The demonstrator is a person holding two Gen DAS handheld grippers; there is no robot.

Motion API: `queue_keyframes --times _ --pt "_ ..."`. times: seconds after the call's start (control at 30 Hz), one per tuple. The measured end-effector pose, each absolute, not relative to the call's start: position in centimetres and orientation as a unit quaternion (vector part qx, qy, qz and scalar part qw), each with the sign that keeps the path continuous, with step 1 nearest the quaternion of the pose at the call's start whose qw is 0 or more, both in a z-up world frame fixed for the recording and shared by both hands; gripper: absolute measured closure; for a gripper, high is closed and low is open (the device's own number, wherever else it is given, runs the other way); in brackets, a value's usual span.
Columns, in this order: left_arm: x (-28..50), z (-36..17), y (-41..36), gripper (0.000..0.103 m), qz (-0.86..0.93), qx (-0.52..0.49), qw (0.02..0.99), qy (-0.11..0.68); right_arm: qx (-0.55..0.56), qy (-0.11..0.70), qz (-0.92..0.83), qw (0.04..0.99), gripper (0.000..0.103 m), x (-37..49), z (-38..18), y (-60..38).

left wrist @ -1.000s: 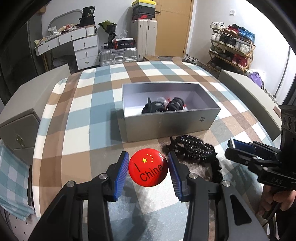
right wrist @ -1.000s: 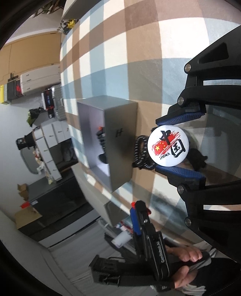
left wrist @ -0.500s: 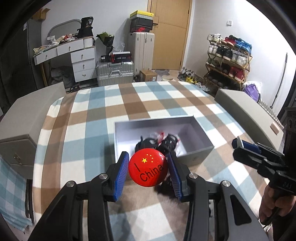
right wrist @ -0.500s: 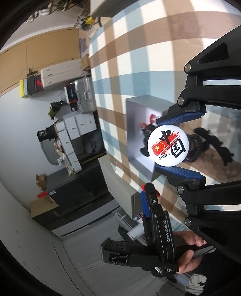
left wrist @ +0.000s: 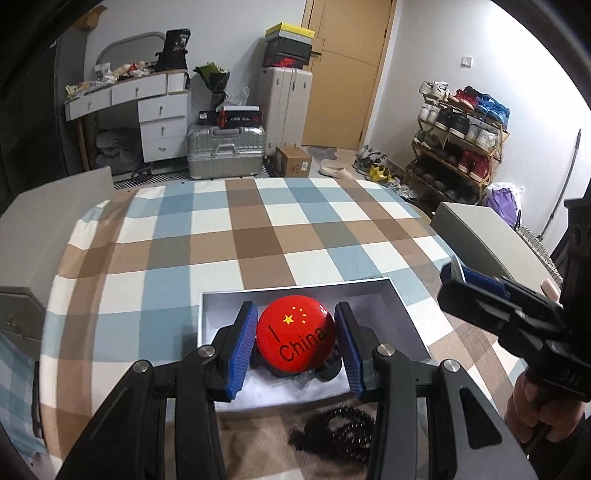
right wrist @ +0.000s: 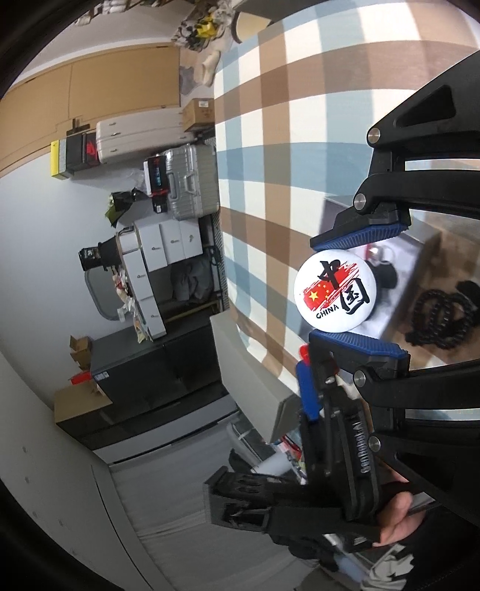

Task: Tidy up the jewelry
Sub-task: 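Carry the red badge with the left tool while the right tool carries the white badge into the box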

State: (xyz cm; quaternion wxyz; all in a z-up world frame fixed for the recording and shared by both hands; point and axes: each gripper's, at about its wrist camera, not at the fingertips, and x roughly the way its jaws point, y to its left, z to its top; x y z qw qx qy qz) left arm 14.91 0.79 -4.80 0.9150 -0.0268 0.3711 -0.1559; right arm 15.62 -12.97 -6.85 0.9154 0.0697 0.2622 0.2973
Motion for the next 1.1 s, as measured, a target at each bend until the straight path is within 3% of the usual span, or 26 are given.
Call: queue_keyframes --times 0.73,1.1 --pt "17.7 -7.7 -0.2 0.066 -0.194 -0.044 0.88 0.431 0.06 0.339 0.274 0.898 0.061 21.1 -11.3 -11.3" --pt "17.8 -7.8 -0.4 0.066 -0.212 -0.049 0.874 0.433 0.05 0.339 0.273 0.899 0.061 20.8 -11.3 -11.1"
